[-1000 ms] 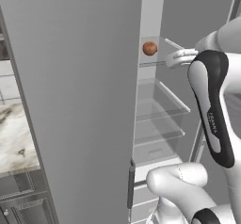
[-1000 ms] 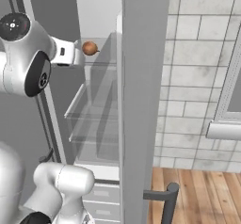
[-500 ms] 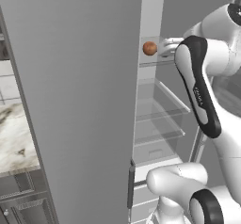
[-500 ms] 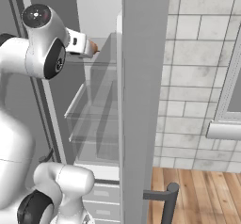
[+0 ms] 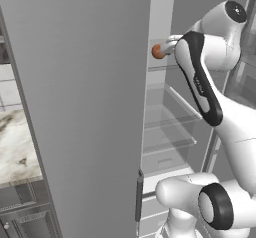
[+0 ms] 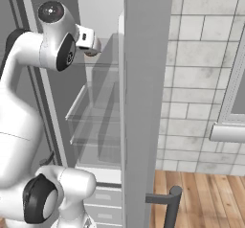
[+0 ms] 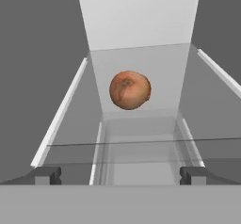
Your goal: Grab the onions from the fridge, place them in the blender, close the lid, and turn on the blender to create a marinade.
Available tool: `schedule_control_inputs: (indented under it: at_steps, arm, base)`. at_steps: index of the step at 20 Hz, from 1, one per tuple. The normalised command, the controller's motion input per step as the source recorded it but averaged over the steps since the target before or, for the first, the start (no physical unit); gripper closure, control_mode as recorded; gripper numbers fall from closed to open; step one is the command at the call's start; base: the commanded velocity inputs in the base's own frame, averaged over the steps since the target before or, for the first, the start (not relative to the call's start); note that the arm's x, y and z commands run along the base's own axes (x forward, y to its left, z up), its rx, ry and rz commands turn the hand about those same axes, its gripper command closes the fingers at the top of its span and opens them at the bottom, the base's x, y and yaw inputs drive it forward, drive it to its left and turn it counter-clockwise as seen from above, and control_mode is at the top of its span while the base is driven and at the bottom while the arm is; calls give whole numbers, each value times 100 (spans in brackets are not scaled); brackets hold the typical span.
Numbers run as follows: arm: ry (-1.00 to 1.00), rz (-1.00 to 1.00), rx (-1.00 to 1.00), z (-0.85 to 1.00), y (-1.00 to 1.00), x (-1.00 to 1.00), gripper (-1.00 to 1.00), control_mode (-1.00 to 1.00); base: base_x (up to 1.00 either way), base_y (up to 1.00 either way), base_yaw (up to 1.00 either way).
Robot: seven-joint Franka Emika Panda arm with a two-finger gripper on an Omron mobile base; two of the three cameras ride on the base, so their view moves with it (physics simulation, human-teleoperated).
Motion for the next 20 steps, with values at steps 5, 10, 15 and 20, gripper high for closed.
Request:
schedule_control_inputs:
  at_steps: [5, 10, 15, 20]
  arm:
    - [0, -9, 5, 0, 1, 2, -100, -100]
    - [1, -20, 10, 0, 4, 0, -100, -100]
    - [6, -12, 19, 0, -1, 0, -100, -100]
    - [4, 0, 24, 0, -5, 0, -100, -100]
  base:
    - [0, 0, 0]
    - [0, 0, 0]
    - [0, 0, 0]
    - [0, 0, 0]
